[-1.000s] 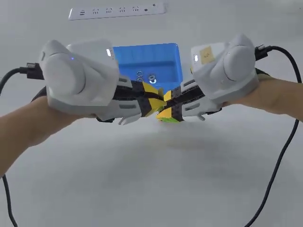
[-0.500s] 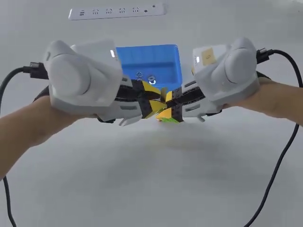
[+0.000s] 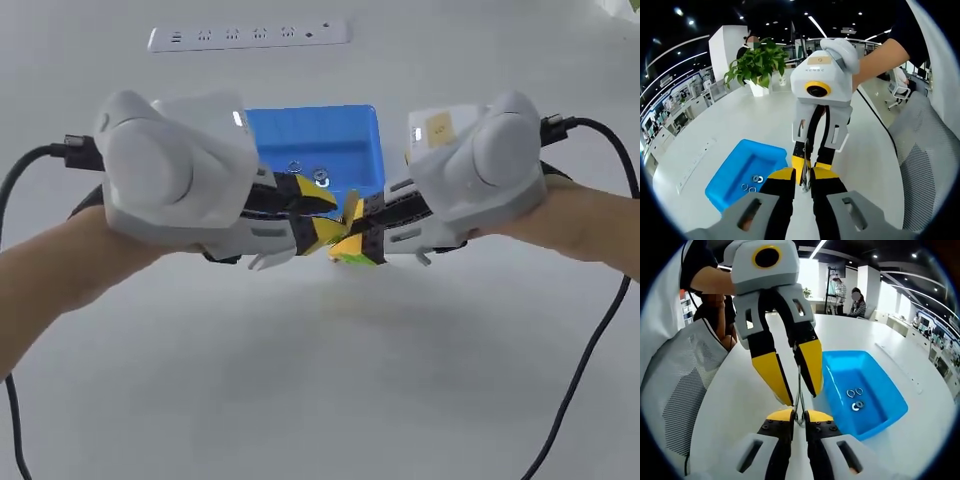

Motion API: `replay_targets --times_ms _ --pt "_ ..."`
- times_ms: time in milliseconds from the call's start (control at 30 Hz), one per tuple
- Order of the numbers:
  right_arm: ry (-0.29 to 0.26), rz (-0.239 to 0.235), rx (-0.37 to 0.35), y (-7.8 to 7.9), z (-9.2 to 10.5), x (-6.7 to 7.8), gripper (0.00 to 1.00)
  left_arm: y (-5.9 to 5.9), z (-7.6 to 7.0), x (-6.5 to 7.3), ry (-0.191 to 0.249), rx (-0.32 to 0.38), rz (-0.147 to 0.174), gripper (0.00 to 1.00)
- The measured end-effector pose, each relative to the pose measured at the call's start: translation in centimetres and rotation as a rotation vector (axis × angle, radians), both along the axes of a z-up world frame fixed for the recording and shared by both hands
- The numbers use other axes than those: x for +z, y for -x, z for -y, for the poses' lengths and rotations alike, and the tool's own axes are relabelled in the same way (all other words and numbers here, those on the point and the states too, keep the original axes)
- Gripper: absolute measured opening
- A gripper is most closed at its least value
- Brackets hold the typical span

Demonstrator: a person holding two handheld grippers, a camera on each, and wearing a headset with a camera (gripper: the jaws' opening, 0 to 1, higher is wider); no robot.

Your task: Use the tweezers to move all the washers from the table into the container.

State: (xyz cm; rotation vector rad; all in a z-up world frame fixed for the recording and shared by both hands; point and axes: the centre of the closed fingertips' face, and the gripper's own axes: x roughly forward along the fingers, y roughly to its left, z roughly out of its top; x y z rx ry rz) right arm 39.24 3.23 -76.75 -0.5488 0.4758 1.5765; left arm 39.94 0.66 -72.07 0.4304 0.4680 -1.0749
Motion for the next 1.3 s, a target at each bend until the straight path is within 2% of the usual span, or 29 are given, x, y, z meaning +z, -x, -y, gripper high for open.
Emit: replay_targets --times_ms 267,400,500,600,700,733,800,867,1000,1100,1167,1300 --pt "0.015 0.006 -0.003 0.0 0.0 0.4 0.10 0.8 -1.3 0.5 0.008 0.031 -0.002 0.18" --pt "0.021 0.016 -0.004 0.4 0.0 1.3 0.10 1.6 -2.1 0.8 0.028 0.058 -0.017 0.21" --pt "0.023 0.023 -0.002 0.7 0.0 1.9 0.10 2.2 -3.0 0.6 0.026 0.078 -0.019 0.25" --pt "0.029 0.044 -0.003 0.7 0.1 2.8 0.10 2.5 -4.1 0.8 0.022 0.115 -0.006 0.30" --pt "0.004 0.048 -0.021 0.5 0.0 4.1 0.10 3.0 -4.9 1.1 0.022 0.141 0.000 0.37" --pt "0.001 0.049 -0.022 0.3 0.1 4.1 0.10 3.1 -5.2 1.2 0.022 0.149 0.000 0.39" --pt "0.003 0.057 -0.021 0.3 0.2 4.6 0.10 3.3 -5.9 1.2 0.029 0.181 -0.008 0.45" --pt "0.009 0.071 -0.016 0.2 0.5 5.0 0.10 3.6 -6.5 1.0 0.031 0.211 -0.032 0.51" --pt "0.015 0.082 -0.016 -0.1 1.1 5.7 0.10 4.1 -7.7 1.0 0.029 0.251 -0.027 0.56" --pt "0.020 0.095 -0.017 -0.4 1.3 6.2 0.10 4.3 -8.5 0.9 0.053 0.312 -0.042 0.61" --pt "0.018 0.102 -0.015 -0.5 1.2 6.8 0.10 4.4 -8.8 0.8 0.066 0.336 -0.047 0.66" --pt "-0.001 0.120 -0.016 -0.9 0.6 8.7 0.10 4.6 -9.4 0.8 0.070 0.365 -0.035 0.73"
